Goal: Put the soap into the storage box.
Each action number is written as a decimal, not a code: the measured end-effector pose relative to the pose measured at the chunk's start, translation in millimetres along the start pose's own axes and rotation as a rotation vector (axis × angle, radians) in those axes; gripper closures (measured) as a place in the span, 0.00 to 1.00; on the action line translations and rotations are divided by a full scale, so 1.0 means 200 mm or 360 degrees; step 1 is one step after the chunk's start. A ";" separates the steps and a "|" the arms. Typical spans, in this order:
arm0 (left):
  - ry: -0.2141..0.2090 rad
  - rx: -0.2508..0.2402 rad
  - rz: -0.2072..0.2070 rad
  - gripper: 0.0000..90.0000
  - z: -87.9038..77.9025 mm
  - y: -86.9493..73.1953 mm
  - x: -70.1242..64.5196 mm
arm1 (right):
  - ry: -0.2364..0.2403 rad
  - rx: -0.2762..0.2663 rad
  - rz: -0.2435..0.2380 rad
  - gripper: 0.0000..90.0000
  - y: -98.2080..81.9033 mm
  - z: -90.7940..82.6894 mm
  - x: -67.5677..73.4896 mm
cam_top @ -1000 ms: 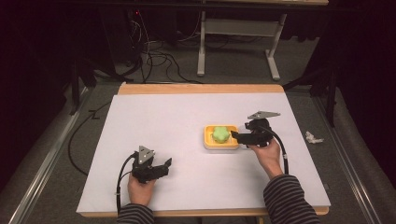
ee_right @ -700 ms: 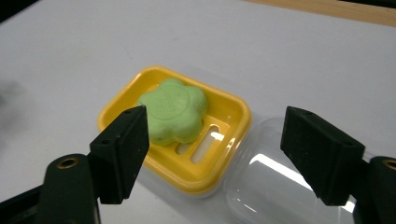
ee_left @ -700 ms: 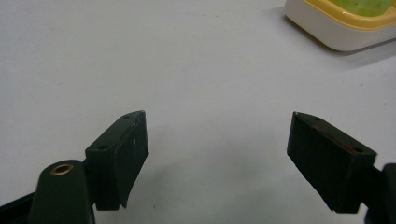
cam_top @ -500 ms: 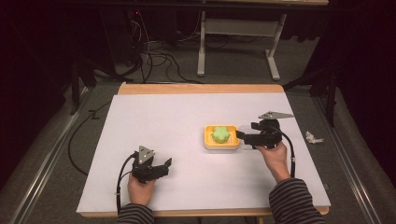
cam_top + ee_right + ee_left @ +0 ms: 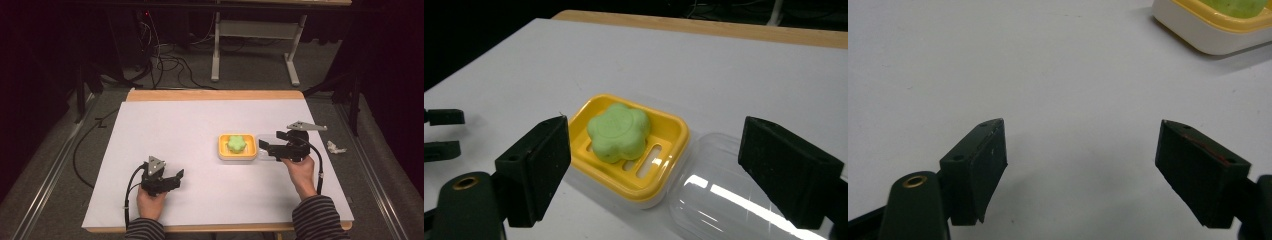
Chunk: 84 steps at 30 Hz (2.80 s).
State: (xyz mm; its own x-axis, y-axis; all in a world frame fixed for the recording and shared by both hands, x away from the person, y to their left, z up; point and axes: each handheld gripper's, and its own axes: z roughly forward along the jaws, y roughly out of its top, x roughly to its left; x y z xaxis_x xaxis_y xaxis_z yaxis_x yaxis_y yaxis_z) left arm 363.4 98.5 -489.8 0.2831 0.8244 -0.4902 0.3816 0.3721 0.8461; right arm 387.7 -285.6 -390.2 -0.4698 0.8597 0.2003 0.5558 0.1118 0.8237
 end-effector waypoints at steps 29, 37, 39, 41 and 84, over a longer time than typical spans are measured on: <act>0.0006 -0.0009 0.0021 0.26 0.00 0.00 -0.01 | -0.0106 -0.0101 -0.0090 0.09 -0.09 -0.18 0.00; 0.0008 -0.0014 0.0029 0.26 0.00 -0.01 -0.01 | -0.0137 -0.0173 -0.0095 0.14 -0.15 -0.25 0.00; 0.0007 -0.0013 0.0028 0.26 0.00 -0.01 -0.01 | -0.0146 -0.0187 -0.0094 0.14 -0.16 -0.26 0.00; 0.0008 -0.0014 0.0028 0.25 0.00 -0.01 -0.01 | -0.0163 -0.0198 -0.0093 0.14 -0.18 -0.28 0.00; 0.0015 -0.0003 0.0034 0.25 0.00 -0.01 -0.01 | -0.0145 -0.0095 -0.0045 0.18 -0.38 -0.19 0.02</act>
State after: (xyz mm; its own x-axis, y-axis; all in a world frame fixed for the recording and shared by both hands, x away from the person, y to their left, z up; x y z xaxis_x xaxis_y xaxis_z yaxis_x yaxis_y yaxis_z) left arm 362.7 96.4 -490.5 0.2829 0.8362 -0.4698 0.3740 0.3549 0.8568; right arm 316.9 -309.0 -431.6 -0.4190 0.8987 0.1294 0.5000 0.1094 0.8591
